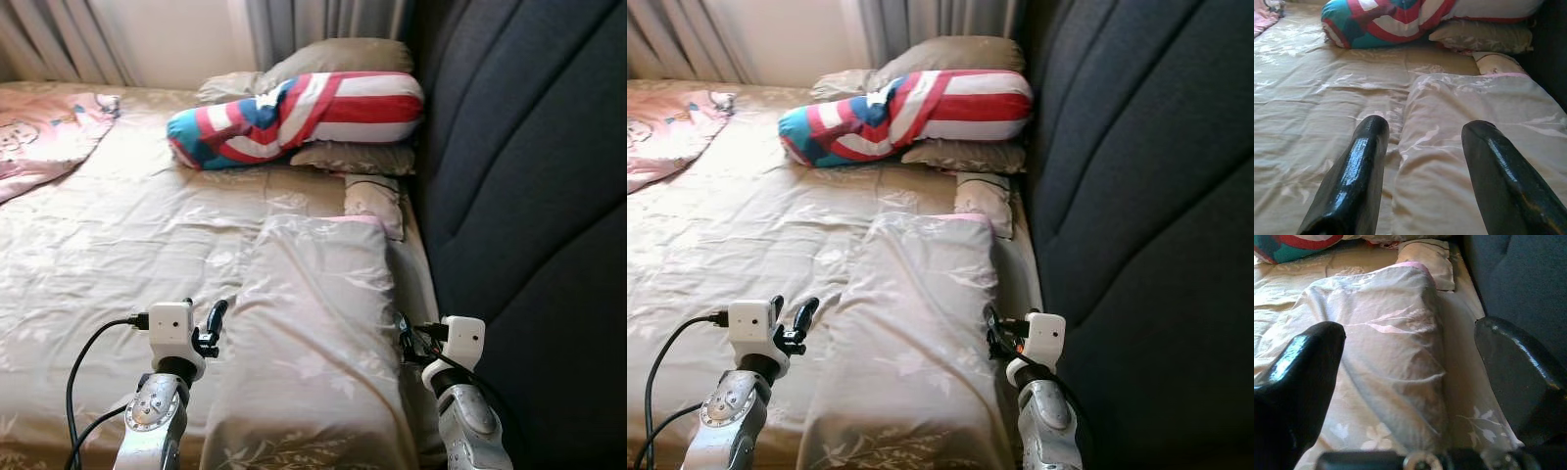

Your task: Clean up the room

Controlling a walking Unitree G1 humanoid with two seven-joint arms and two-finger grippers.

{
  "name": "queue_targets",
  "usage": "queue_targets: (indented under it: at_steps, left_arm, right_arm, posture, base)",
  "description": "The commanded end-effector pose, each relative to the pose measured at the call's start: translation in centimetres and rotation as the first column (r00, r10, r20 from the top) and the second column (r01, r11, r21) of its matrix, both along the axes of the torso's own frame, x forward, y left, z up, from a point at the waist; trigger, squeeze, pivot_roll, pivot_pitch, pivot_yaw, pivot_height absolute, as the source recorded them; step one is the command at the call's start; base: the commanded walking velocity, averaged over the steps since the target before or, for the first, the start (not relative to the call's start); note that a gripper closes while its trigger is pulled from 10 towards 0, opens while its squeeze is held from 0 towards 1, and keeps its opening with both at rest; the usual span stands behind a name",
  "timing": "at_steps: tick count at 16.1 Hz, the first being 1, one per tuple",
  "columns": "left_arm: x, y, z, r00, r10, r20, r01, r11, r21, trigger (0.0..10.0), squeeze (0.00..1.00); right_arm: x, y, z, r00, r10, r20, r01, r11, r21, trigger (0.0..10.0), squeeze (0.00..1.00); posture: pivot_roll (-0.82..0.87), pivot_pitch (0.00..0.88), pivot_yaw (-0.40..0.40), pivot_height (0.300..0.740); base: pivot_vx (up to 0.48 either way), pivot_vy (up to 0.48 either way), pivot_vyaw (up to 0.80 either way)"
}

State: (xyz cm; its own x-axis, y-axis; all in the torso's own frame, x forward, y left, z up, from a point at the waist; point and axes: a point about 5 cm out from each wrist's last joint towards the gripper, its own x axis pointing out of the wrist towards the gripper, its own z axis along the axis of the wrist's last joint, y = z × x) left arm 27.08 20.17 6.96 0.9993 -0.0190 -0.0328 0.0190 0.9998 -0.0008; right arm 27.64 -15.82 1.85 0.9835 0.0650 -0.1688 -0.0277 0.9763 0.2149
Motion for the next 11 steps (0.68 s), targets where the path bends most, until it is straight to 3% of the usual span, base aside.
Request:
queue_targets:
  at_steps: [1,3,11]
  left_arm:
    - [-0.21,0.01,-0.05,1.000,0.000,-0.003,0.000,1.000,-0.007,10.0,0.00]
    - [-0.21,0.01,-0.10,1.000,0.000,-0.007,0.000,1.000,-0.011,10.0,0.00]
    - [-0.14,-0.02,0.03,1.000,-0.004,-0.006,0.004,1.000,-0.012,10.0,0.00]
  right_arm:
    - [-0.31,-0.22,-0.50,1.000,-0.009,-0.029,0.009,1.000,0.007,10.0,0.00]
    - [-0.31,-0.15,-0.49,1.000,-0.006,-0.029,0.007,1.000,0.008,10.0,0.00]
    - [-0.22,-0.15,-0.46,0.999,-0.013,-0.030,0.013,1.000,0.010,10.0,0.00]
  posture:
    - [0.05,0.107,-0.048,0.740]
    - [0.05,0.107,-0.048,0.740]
    - [0.05,0.101,-0.047,0.740]
  base:
    - [0.000,0.000,0.00]
    - [0.000,0.000,0.00]
    - [0.000,0.327,0.00]
